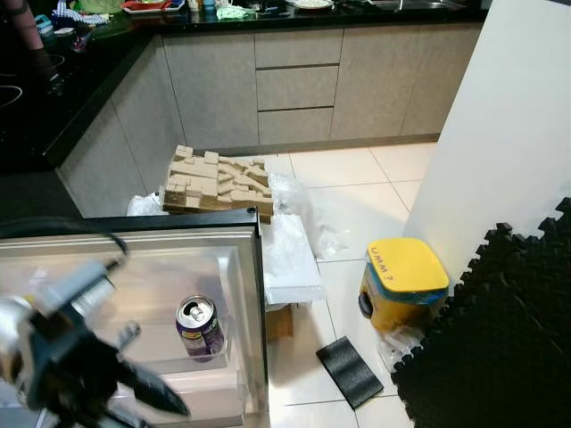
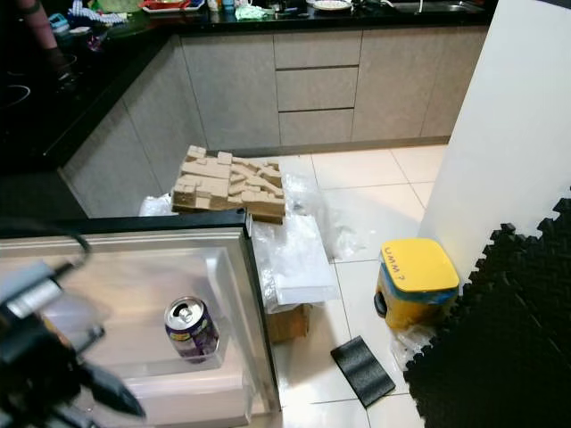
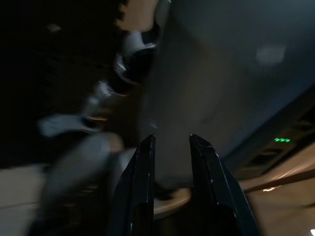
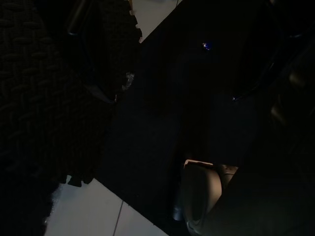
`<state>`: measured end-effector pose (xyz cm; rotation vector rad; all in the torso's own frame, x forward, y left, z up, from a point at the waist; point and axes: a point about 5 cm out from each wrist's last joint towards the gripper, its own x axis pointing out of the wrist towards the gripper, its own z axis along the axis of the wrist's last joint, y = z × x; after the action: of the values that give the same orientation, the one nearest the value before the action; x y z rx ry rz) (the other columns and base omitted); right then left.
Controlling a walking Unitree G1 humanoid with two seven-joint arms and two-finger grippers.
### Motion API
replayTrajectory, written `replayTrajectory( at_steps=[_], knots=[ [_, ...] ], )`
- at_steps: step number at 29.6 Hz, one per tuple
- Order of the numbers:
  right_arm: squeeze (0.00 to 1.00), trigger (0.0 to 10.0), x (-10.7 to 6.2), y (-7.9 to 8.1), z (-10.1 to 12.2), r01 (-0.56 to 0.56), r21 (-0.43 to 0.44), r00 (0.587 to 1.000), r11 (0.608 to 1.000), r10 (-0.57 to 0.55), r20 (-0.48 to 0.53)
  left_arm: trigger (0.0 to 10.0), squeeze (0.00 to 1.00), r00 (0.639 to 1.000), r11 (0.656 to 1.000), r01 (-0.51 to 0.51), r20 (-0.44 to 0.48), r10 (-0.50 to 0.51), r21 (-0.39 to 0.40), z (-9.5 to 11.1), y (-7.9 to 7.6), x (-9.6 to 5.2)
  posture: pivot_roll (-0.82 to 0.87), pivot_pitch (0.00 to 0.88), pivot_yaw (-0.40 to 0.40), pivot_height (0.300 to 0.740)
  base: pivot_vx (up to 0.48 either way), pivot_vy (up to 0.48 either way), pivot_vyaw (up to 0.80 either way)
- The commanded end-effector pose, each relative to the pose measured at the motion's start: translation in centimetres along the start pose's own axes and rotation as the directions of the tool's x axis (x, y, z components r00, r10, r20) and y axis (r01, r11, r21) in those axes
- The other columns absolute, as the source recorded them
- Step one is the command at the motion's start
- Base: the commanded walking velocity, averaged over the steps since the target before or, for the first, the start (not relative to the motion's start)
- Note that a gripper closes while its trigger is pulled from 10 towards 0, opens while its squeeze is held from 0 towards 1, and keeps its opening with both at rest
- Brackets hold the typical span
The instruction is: Restocking fridge
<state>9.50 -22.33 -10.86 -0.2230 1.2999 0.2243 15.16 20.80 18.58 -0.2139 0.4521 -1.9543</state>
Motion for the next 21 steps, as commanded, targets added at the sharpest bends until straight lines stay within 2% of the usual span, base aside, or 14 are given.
replayTrajectory(
  at_steps=[1, 6, 8, 9, 12, 13, 15, 16, 18, 19, 20, 21],
  knots=[
    [0.0, 10.0, 0.1, 0.4, -0.2, -0.014, 0.0, 1.0, 1.0, 0.014, -0.003, 10.0, 0.0, 0.999, 0.998, 0.04, 0.013, -0.039, -0.058, -1.3, 0.0, 0.9, -0.05, 0.0, 0.026, 0.74, 0.0, 0.0, 0.0],
    [0.0, 10.0, 0.1, 0.5, -0.3, -0.015, -0.002, 1.0, 1.0, 0.015, -0.006, 10.0, 0.0, 0.999, 0.99, 0.048, 0.029, -0.044, -0.136, -2.7, -0.2, 1.2, -0.05, 0.0, 0.025, 0.74, 0.0, 0.0, 0.0],
    [0.0, 10.0, 0.1, 0.5, -0.3, -0.015, -0.007, 1.0, 1.0, 0.014, -0.008, 10.0, 0.0, 0.998, 0.977, 0.062, 0.017, -0.06, -0.205, -4.1, -0.5, 1.7, -0.05, 0.0, 0.025, 0.74, 0.0, 0.0, 0.0],
    [0.0, 10.0, 0.1, 0.5, -0.3, -0.015, -0.007, 1.0, 1.0, 0.014, -0.008, 10.0, 0.0, 0.998, 0.977, 0.062, 0.017, -0.06, -0.205, -4.1, -0.5, 1.7, -0.05, 0.0, 0.025, 0.74, 0.0, 0.0, 0.0],
    [0.0, 10.0, 0.1, 0.5, -0.3, -0.014, -0.01, 1.0, 1.0, 0.014, -0.009, 10.0, 0.0, 0.998, 0.958, 0.053, -0.029, -0.064, -0.282, -6.4, -0.5, 2.1, -0.05, 0.0, 0.028, 0.74, 0.0, 0.0, 0.0],
    [0.0, 10.0, 0.1, 0.5, -0.3, -0.014, -0.01, 1.0, 1.0, 0.014, -0.009, 10.0, 0.0, 0.998, 0.958, 0.053, -0.029, -0.064, -0.282, -6.4, -0.5, 2.1, -0.05, 0.0, 0.028, 0.74, 0.0, 0.0, 0.0],
    [0.0, 10.0, 0.1, 0.5, -0.3, -0.015, -0.01, 1.0, 1.0, 0.015, -0.007, 10.0, 0.0, 0.998, 0.935, -0.018, -0.069, -0.007, -0.355, -9.3, 0.1, 1.8, -0.05, 0.0, 0.03, 0.74, 0.0, 0.0, 0.0],
    [0.0, 10.0, 0.1, 0.5, -0.3, -0.015, -0.01, 1.0, 1.0, 0.015, -0.007, 10.0, 0.0, 0.998, 0.935, -0.018, -0.069, -0.007, -0.355, -9.3, 0.1, 1.8, -0.05, 0.0, 0.03, 0.74, 0.0, 0.0, 0.0],
    [0.0, 10.0, 0.1, 0.6, -0.2, -0.016, -0.01, 1.0, 1.0, 0.016, -0.004, 10.0, 0.0, 0.994, 0.908, -0.086, -0.103, 0.048, -0.41, -11.6, 0.6, 1.4, -0.05, 0.0, 0.028, 0.74, 0.0, 0.0, 0.0],
    [0.0, 10.0, 0.1, 0.6, -0.2, -0.016, -0.01, 1.0, 1.0, 0.016, -0.004, 10.0, 0.0, 0.994, 0.908, -0.086, -0.103, 0.048, -0.41, -11.6, 0.6, 1.4, -0.05, 0.0, 0.028, 0.74, 0.0, 0.0, 0.0],
    [0.0, 10.0, 0.1, 0.6, -0.2, -0.015, -0.01, 1.0, 1.0, 0.015, -0.003, 10.0, 0.0, 0.982, 0.856, -0.184, -0.123, 0.142, -0.483, -14.1, 1.2, 1.1, -0.05, 0.0, 0.028, 0.74, 0.0, 0.0, 0.0],
    [0.0, 10.0, 0.1, 0.6, -0.2, -0.015, -0.01, 1.0, 1.0, 0.015, -0.003, 10.0, 0.0, 0.982, 0.856, -0.184, -0.123, 0.142, -0.483, -14.1, 1.2, 1.1, -0.05, 0.0, 0.028, 0.74, 0.0, 0.0, 0.0]
  ],
)
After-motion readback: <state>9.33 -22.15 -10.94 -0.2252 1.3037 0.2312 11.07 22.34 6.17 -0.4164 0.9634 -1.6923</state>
